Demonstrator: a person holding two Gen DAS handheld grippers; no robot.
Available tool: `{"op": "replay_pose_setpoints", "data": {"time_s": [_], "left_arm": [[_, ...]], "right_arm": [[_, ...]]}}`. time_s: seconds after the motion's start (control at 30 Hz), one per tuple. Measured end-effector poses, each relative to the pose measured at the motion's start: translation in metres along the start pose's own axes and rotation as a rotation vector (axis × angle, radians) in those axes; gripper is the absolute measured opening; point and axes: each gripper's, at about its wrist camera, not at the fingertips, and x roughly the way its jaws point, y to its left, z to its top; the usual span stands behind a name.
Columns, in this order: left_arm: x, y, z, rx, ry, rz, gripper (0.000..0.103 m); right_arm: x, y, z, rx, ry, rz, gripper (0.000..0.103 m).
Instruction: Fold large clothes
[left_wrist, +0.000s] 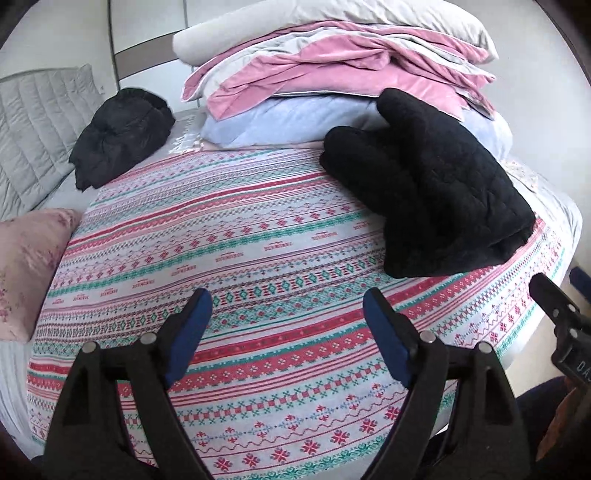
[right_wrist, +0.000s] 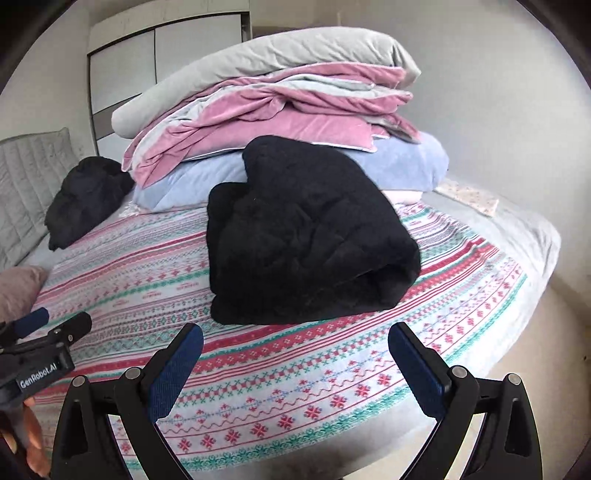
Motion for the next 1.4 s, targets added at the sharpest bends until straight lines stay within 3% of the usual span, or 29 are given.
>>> {"op": "replay_pose_setpoints", "data": {"time_s": [0.4,0.8,1.4], "left_arm": [[0.001,-0.025,-0.002,0.028,-0.015,-0.046,0.086],[0.011,-0.018,-0.005,0.004,0.01,-0.068,0.086],[0.01,-0.022,-0.006,0.02,0.007,-0.108,0.086]], "right_arm": [[-0.002,-0.003,-0.019,0.021,0.022,-0.043,0.101],[0.014,0.009,-0.017,0.03,0.052,-0.121,0.101],[0.017,0.004,-0.017,0.046,0.057,-0.114,0.101]]}}
